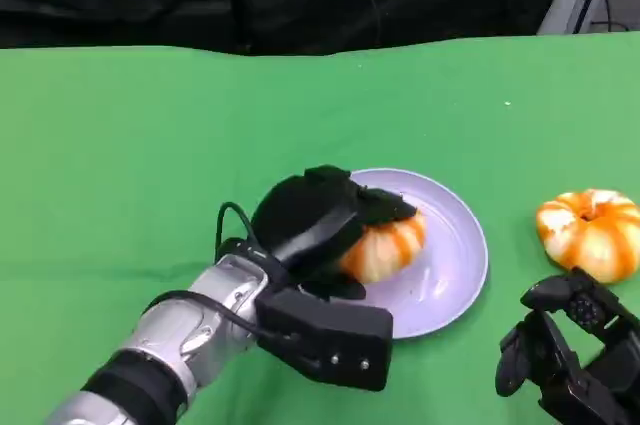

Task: Grasp the bread from the table and place it into the plate.

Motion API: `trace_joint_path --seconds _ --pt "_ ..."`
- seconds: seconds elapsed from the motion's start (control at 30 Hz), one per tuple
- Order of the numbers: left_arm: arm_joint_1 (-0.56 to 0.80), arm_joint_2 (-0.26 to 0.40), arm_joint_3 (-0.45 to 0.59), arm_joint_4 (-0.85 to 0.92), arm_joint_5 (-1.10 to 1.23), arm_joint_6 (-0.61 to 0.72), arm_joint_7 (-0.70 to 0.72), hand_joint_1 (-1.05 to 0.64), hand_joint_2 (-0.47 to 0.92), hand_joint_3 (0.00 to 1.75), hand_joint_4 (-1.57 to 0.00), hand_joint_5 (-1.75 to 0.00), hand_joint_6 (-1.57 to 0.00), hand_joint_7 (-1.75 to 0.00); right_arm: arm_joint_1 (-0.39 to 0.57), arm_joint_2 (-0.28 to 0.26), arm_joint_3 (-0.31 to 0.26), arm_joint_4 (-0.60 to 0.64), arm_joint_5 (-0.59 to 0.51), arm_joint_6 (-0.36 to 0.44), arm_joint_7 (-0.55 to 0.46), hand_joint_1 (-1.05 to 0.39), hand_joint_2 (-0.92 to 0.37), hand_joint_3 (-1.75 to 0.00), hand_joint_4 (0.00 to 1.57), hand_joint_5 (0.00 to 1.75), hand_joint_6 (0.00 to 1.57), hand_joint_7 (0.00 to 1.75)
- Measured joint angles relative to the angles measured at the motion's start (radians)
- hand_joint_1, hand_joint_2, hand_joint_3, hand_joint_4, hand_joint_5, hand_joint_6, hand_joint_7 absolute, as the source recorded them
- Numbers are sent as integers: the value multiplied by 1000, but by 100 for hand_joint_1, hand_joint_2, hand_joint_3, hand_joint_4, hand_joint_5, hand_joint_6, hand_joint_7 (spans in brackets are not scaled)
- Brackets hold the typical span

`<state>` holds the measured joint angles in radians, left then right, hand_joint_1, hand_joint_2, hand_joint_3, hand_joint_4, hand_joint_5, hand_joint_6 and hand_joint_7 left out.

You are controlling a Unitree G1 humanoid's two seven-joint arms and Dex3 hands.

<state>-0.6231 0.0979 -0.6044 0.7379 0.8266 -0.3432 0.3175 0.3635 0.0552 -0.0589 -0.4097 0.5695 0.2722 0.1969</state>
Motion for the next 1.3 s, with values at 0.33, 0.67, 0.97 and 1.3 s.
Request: trace_joint_path --seconds 0.33,0.67,0.97,1.3 --pt "6 1 -9 18 -14 27 -56 -84 92 51 -20 0 -43 0 1 0 -2 -1 0 0 -2 -13 -59 -106 86 175 83 141" --pt "36 12 -10 10 -14 30 -79 -83 92 49 -23 -1 -44 0 1 0 -5 -2 2 2 -2 -13 -63 -100 86 175 83 140" --pt "121 139 44 -150 -86 -67 -129 -55 92 37 -45 -9 -51 -2 0 -2 -8 -4 0 7 0 -12 -63 -101 85 175 84 140" --pt "359 135 245 -392 -606 -98 -426 5 76 83 -95 -53 -100 -7 -13 -2 -13 30 1 4 14 -13 -64 -99 85 175 83 140"
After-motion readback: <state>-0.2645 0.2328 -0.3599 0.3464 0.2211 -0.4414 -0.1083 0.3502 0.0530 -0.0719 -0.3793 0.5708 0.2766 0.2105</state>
